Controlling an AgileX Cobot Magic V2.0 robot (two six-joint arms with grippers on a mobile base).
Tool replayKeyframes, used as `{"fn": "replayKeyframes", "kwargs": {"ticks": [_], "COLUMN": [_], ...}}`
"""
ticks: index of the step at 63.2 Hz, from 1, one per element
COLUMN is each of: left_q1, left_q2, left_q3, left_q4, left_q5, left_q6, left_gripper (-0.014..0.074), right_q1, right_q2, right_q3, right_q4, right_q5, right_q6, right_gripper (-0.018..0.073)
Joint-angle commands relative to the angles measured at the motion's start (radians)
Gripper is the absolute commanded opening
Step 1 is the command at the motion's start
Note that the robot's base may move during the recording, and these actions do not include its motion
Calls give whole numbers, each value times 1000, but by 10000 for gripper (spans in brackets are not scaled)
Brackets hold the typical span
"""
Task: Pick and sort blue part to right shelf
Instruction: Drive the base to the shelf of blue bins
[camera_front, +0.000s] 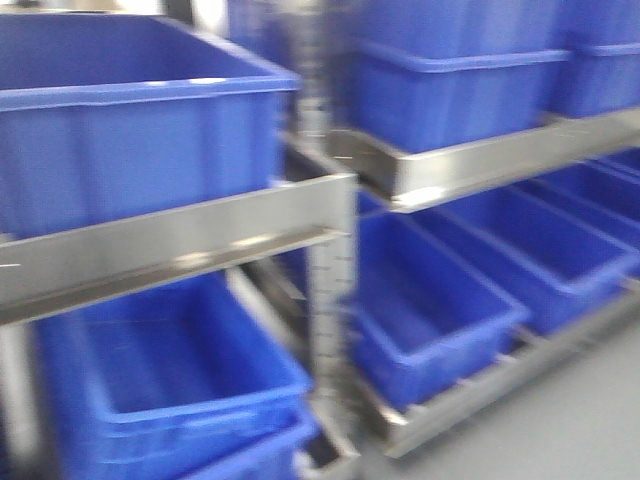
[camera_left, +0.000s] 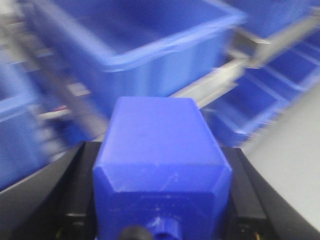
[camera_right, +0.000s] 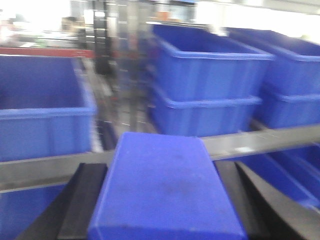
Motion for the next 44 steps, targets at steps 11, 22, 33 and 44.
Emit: {"fn": "replayKeyframes", "kwargs": {"ticks": [11,22,33,44], "left_q1": [0,0,0,0], "left_q2": [16,16,16,16], "left_q3": [-27,-27,-27,-27], "left_q4": [3,3,3,3], "left_q5": [-88,-88,-88,-88], "left_q6": [-10,-10,-10,-10], "left_gripper": [356,356,356,356], "right_q1": [0,0,0,0], "right_q2": [19,19,19,19], "right_q3": [-30,-30,-30,-30], "right_q4": [-15,-15,-15,-15], "right_q5": [-98,-98,-98,-98], "right_q6": [-6,-6,-6,-6], "right_gripper": [286,286,286,286]}}
